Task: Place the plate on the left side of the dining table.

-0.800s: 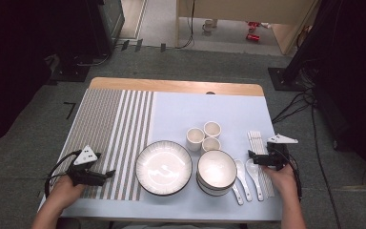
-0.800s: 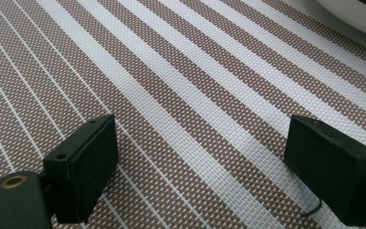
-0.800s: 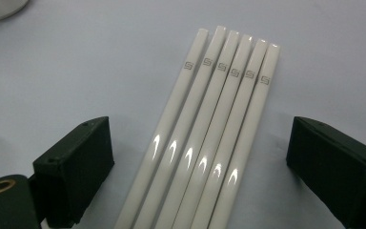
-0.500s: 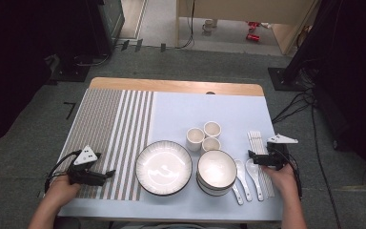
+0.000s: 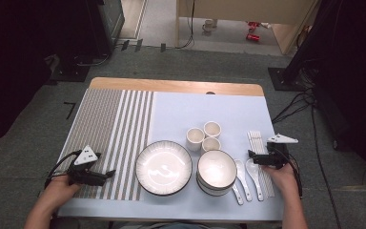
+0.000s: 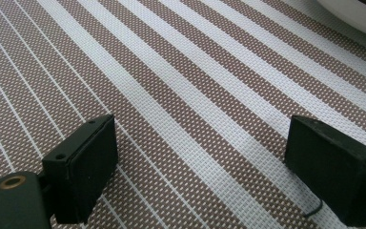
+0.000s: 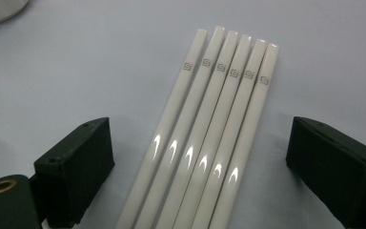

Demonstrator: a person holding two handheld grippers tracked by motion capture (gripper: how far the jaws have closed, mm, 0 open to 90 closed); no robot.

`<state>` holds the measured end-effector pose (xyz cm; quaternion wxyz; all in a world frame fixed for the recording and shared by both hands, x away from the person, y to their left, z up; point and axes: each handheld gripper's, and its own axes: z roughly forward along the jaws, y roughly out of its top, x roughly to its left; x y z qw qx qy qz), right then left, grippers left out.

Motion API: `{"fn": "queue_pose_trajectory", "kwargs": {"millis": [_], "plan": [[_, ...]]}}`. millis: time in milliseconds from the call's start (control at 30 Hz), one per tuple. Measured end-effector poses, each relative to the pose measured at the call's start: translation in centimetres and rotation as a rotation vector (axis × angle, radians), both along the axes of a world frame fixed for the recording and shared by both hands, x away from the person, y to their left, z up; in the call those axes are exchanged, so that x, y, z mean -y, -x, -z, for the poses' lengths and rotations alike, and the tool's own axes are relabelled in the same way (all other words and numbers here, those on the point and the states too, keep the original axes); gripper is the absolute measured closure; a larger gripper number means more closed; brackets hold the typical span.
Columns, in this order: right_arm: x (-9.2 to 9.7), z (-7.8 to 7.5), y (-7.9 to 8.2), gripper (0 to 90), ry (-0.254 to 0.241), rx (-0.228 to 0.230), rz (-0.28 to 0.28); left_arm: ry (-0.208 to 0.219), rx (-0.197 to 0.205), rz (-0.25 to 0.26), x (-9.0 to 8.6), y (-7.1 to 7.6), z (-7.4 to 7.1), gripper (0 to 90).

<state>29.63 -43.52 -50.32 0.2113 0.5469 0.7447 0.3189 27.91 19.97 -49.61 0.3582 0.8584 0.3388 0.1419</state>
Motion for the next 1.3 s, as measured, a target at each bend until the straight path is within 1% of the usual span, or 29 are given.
{"fn": "queue_pose_trajectory", "kwargs": {"millis": [300,400,467,533,567,667,700,733,767,800,900,967,1000,1033,1067,1100,1133,1167,1233,1267,1300], "plan": [[0.0,0.0,0.0,8.9,0.000,-0.001,0.003,-0.006,0.000,0.000,0.1,-0.1,0.0,9.8],[0.1,-0.2,0.0,14.1,-0.001,-0.002,0.014,-0.009,-0.006,0.002,0.1,-0.2,-0.1,9.9],[0.2,-0.2,0.1,14.2,-0.004,-0.002,0.016,-0.009,-0.008,0.003,0.1,-0.2,-0.1,9.9],[0.2,-0.3,0.1,14.5,-0.003,-0.003,0.015,-0.013,-0.021,-0.026,0.3,-0.4,-0.4,13.7],[0.2,-0.3,0.1,14.8,-0.007,-0.003,0.018,-0.015,-0.031,-0.026,0.4,-0.4,-0.5,14.1],[0.3,-0.4,0.1,16.0,-0.019,-0.008,0.022,-0.014,-0.032,-0.023,0.4,-0.5,-0.5,14.1],[0.4,-0.6,0.1,16.6,-0.030,-0.009,0.028,-0.001,-0.042,-0.017,0.3,-0.5,-0.6,14.2],[0.4,-0.6,0.1,16.6,-0.030,-0.009,0.028,-0.001,-0.042,-0.017,0.3,-0.5,-0.6,14.2],[0.5,-0.6,0.2,16.6,-0.035,-0.004,0.027,0.017,-0.055,-0.020,0.3,-0.6,-0.7,14.2],[0.5,-0.8,0.2,16.5,-0.040,0.002,0.027,0.024,-0.077,-0.029,0.2,-0.8,-1.0,14.2],[0.5,-1.1,0.2,16.4,-0.034,-0.002,0.026,0.051,-0.096,-0.039,0.4,-1.3,-1.3,14.2],[0.4,-1.2,0.2,16.4,-0.032,0.002,0.030,0.053,-0.096,-0.039,0.5,-1.5,-1.5,14.2],[0.4,-1.3,0.3,16.5,-0.034,0.002,0.029,0.050,-0.088,-0.042,0.5,-1.7,-1.5,14.2],[0.4,-1.3,0.3,16.5,-0.037,0.001,0.029,0.051,-0.077,-0.055,0.6,-1.8,-1.6,14.2],[0.4,-1.4,0.3,16.5,-0.039,0.002,0.030,0.051,-0.077,-0.055,0.6,-1.8,-1.6,14.1],[0.4,-1.5,0.4,16.5,-0.044,0.004,0.031,0.064,-0.081,-0.088,0.6,-2.1,-1.9,14.1],[0.4,-1.5,0.4,16.5,-0.044,0.004,0.031,0.064,-0.081,-0.088,0.6,-2.1,-1.9,14.1],[0.4,-1.6,0.4,16.5,-0.048,0.009,0.033,0.076,-0.098,-0.093,0.5,-2.3,-2.1,14.1],[0.3,-1.9,0.4,17.1,-0.081,0.010,0.040,0.090,-0.105,-0.097,0.4,-2.5,-2.3,14.1],[0.3,-2.0,0.4,17.1,-0.088,0.010,0.040,0.088,-0.115,-0.100,0.5,-2.7,-2.3,14.1],[0.3,-2.0,0.4,17.1,-0.088,0.010,0.040,0.088,-0.115,-0.100,0.5,-2.7,-2.3,14.1]]}}
